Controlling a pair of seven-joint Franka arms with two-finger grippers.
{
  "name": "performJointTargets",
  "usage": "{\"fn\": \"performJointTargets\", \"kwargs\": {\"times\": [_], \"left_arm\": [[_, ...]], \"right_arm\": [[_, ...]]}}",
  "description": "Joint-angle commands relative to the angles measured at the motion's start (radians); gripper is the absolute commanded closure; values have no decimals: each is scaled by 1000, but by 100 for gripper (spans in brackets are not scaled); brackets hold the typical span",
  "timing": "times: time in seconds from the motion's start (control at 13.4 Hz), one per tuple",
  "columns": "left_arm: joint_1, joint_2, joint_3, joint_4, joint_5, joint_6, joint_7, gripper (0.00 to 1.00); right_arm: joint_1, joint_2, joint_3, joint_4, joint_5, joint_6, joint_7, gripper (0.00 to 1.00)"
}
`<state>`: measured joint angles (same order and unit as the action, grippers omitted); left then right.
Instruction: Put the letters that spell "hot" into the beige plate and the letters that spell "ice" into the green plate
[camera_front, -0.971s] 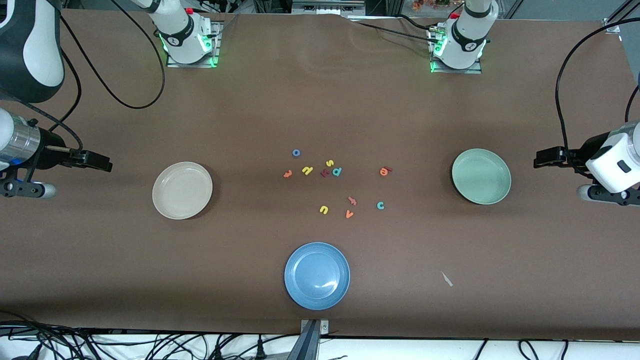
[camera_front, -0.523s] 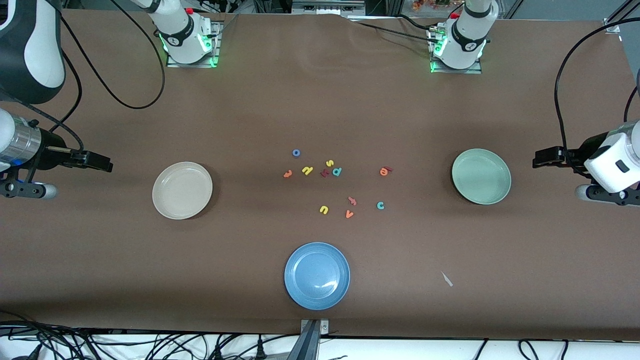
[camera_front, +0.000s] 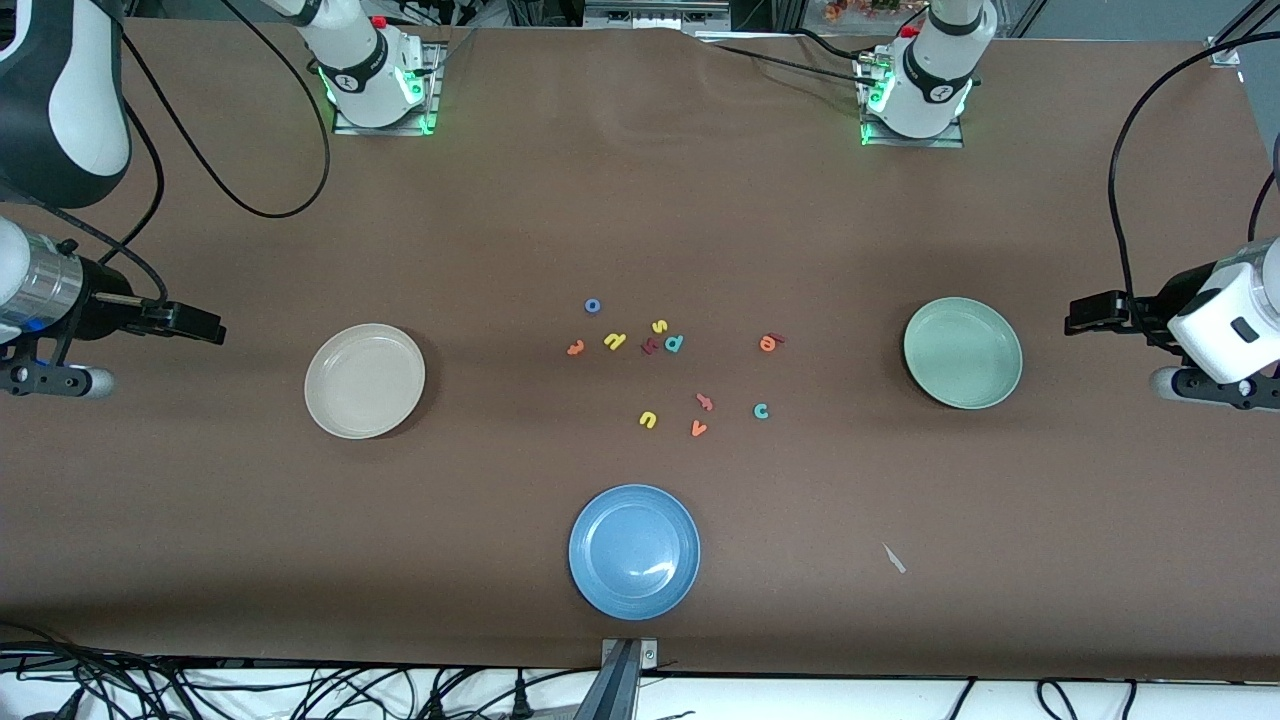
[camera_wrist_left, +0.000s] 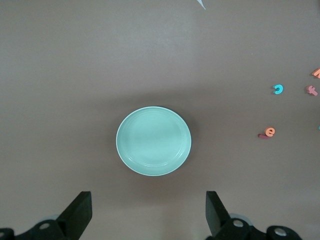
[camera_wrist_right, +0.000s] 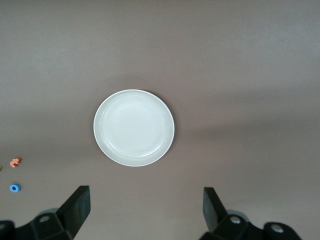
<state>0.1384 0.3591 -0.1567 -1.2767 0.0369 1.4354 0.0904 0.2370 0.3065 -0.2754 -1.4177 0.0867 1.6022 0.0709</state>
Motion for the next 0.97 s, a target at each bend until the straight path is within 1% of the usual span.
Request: {"fn": "performJointTargets", "kwargs": {"times": [0.0, 0.6, 0.9], "left_arm": [[-8, -11, 3, 7, 14, -12, 23, 0], [4, -6, 11, 5, 5, -4, 28, 0], [-3, 0, 11, -16, -43, -3, 6, 0]], "right_arm": [[2, 13, -2, 25, -10, -7, 1, 0], [1, 11, -4, 25, -7, -5, 6, 0], [2, 5, -5, 48, -8, -4, 3, 0]]}}
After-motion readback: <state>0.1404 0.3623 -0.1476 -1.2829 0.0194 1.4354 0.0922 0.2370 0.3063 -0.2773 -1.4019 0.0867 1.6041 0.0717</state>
